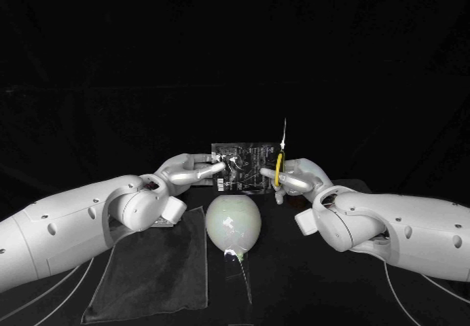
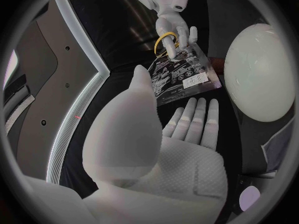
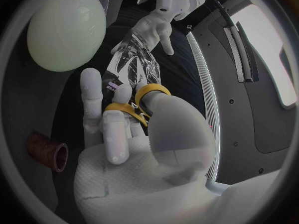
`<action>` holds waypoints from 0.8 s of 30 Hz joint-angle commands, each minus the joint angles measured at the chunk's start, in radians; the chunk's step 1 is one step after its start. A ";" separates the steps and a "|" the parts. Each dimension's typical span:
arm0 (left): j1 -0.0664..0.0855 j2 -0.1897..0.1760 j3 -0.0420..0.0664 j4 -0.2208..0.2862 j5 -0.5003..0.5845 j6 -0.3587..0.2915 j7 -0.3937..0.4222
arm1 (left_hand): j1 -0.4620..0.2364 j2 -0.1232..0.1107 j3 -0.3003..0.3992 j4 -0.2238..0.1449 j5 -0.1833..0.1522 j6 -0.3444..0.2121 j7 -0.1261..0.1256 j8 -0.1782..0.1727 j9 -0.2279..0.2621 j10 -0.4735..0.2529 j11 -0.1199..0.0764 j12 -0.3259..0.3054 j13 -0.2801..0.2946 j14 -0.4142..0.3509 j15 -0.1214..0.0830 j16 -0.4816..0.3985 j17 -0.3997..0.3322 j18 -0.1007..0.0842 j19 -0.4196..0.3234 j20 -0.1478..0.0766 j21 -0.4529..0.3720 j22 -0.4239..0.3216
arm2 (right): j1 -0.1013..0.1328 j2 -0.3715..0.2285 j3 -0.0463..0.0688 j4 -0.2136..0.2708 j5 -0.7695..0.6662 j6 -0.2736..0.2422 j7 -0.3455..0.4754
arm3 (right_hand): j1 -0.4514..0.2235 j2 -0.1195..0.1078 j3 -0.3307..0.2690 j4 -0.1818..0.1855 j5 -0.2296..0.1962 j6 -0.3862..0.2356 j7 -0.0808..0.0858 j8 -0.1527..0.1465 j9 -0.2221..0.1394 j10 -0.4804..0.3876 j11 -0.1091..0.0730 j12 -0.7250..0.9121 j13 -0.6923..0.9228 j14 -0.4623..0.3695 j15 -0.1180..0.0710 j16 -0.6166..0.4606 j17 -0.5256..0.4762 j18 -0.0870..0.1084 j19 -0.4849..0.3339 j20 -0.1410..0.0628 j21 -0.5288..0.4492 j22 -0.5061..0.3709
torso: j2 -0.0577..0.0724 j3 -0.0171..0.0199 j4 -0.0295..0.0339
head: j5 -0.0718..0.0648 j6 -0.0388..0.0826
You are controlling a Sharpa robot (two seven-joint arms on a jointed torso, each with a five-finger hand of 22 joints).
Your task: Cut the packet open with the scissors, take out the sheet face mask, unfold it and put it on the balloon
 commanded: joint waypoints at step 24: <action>0.001 0.106 -0.002 -0.078 0.175 0.038 0.071 | 0.056 0.124 0.043 -0.012 -0.003 0.260 0.119 0.102 0.114 0.116 -0.029 0.068 0.008 0.165 -0.032 0.044 -0.007 0.062 0.246 -0.003 0.018 0.010 | 0.016 0.102 0.010 -0.073 -0.026 0.029 0.017 | 0.076 0.078 0.006 -0.002 0.000 -0.002 -0.007 0.006 0.006 0.300 -0.111 0.711 0.269 0.085 -0.008 0.006 0.162 0.016 0.005 -0.004 0.000 0.000 | 0.001 -0.0012 -0.0012 | 0.013 0.024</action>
